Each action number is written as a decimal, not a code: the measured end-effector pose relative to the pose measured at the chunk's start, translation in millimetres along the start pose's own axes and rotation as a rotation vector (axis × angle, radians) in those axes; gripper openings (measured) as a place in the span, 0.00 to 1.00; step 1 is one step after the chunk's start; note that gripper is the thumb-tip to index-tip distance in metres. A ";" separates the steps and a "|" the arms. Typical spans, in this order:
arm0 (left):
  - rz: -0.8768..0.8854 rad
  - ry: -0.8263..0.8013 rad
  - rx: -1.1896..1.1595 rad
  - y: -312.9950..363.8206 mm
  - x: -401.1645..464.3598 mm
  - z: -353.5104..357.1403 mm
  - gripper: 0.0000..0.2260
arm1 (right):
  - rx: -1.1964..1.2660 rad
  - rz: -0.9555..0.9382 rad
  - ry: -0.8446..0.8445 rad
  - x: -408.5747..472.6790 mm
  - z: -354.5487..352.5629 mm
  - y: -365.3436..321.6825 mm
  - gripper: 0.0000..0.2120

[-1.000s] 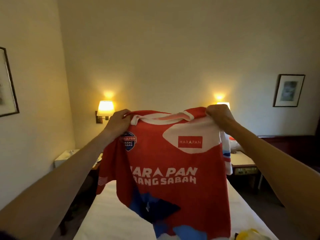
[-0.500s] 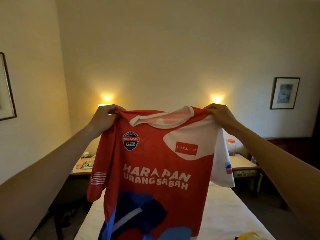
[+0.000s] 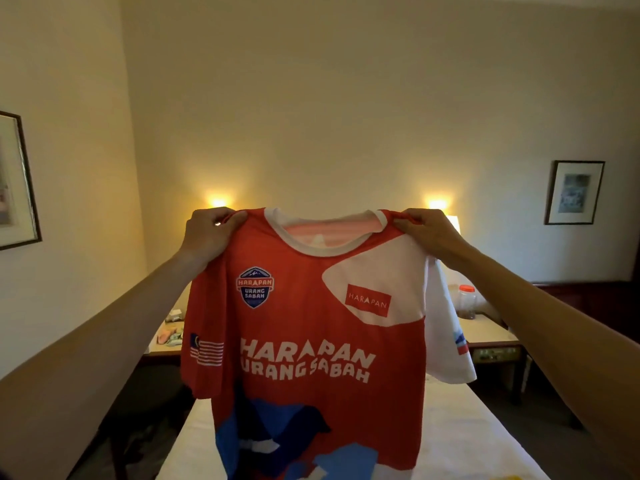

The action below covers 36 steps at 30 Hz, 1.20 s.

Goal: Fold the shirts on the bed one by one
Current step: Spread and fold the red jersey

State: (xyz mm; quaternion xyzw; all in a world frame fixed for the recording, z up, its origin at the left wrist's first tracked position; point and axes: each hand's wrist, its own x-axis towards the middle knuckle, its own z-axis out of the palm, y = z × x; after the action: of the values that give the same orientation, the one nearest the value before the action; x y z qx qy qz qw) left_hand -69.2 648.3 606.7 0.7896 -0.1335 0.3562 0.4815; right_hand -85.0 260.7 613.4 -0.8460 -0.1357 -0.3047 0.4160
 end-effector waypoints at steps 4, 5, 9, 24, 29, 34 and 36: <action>-0.063 -0.063 -0.108 0.6 1.8 0.0 0.11 | 0.023 0.071 -0.016 5.0 2.4 0.9 0.11; -0.080 -0.066 -0.143 0.2 1.2 1.6 0.09 | 0.015 0.084 -0.013 5.5 3.8 1.6 0.11; -0.135 -0.063 -0.197 -2.8 0.7 8.5 0.09 | -0.071 0.094 0.010 5.6 10.2 3.1 0.11; 0.008 -0.274 0.212 -15.7 -4.0 21.4 0.10 | 0.010 0.081 -0.083 -1.9 15.1 1.9 0.09; 0.025 -0.221 -0.039 -16.9 -11.6 21.3 0.10 | -0.024 0.117 -0.091 -2.2 20.0 7.4 0.11; -0.009 -0.356 -0.052 -10.6 -13.1 19.1 0.04 | -0.087 0.092 -0.007 2.7 20.6 12.3 0.13; -0.089 -0.355 -0.024 -12.4 -12.1 19.6 0.06 | -0.110 0.074 -0.024 1.5 20.0 14.2 0.12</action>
State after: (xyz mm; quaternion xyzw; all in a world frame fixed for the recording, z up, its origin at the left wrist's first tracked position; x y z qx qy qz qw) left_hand -62.4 636.1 584.5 0.8395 -0.1858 0.1880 0.4748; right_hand -69.0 267.6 596.2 -0.8755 -0.0923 -0.2861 0.3784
